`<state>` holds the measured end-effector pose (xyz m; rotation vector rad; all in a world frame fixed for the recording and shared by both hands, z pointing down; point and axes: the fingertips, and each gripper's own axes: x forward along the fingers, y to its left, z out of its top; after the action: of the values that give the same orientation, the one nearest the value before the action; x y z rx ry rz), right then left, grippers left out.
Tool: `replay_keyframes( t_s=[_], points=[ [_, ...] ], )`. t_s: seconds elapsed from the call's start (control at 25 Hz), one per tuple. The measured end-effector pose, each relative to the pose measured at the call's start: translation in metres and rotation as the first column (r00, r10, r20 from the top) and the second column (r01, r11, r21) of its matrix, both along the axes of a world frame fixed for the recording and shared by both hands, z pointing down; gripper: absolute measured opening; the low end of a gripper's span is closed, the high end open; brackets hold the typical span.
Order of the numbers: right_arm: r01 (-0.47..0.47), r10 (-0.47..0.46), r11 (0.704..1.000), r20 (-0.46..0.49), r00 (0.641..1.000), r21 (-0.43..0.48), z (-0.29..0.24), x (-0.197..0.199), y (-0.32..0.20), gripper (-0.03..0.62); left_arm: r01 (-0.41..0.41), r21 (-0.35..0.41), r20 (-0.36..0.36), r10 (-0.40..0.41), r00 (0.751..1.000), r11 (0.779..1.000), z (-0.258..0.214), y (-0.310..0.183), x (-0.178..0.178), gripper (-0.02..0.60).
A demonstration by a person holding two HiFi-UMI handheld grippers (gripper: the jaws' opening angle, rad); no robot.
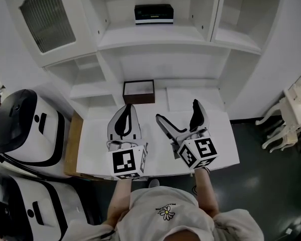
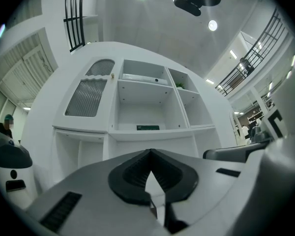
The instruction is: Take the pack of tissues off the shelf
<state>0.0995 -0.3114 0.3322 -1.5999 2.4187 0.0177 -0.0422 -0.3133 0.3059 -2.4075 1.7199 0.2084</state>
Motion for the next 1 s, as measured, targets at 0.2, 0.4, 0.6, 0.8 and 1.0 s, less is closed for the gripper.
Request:
replay_keyframes(
  t_s=[0.2,0.4,0.6,0.8,1.0],
  points=[
    [0.024,-0.024,1.000,-0.028,0.999,-0.002,-0.011,0.000,-0.007,0.591,0.007,0.004,-0.001,-0.007,1.000,1.000,-0.003,-0.006,-0.005,0.000],
    [0.068,-0.061,0.995,-0.089,0.994,0.078,-0.063,-0.002,-0.018,0.591,0.023,-0.006,0.008,-0.023,1.000,1.000,0.001,-0.013,-0.015,0.000],
    [0.129,-0.111,0.983,-0.135,0.985,0.128,-0.142,0.001,-0.061,0.591,0.031,0.000,0.003,-0.031,1.000,1.000,-0.003,-0.023,-0.024,0.000],
    [0.186,-0.181,0.982,-0.154,0.971,0.023,-0.192,-0.001,-0.129,0.591,0.039,-0.008,-0.010,-0.039,0.999,0.999,-0.001,-0.030,-0.033,0.000],
    [0.211,-0.235,0.965,-0.160,0.959,-0.155,-0.208,-0.005,-0.205,0.591,0.045,-0.039,-0.033,-0.046,0.998,0.998,0.010,-0.041,-0.039,0.000]
  ],
)
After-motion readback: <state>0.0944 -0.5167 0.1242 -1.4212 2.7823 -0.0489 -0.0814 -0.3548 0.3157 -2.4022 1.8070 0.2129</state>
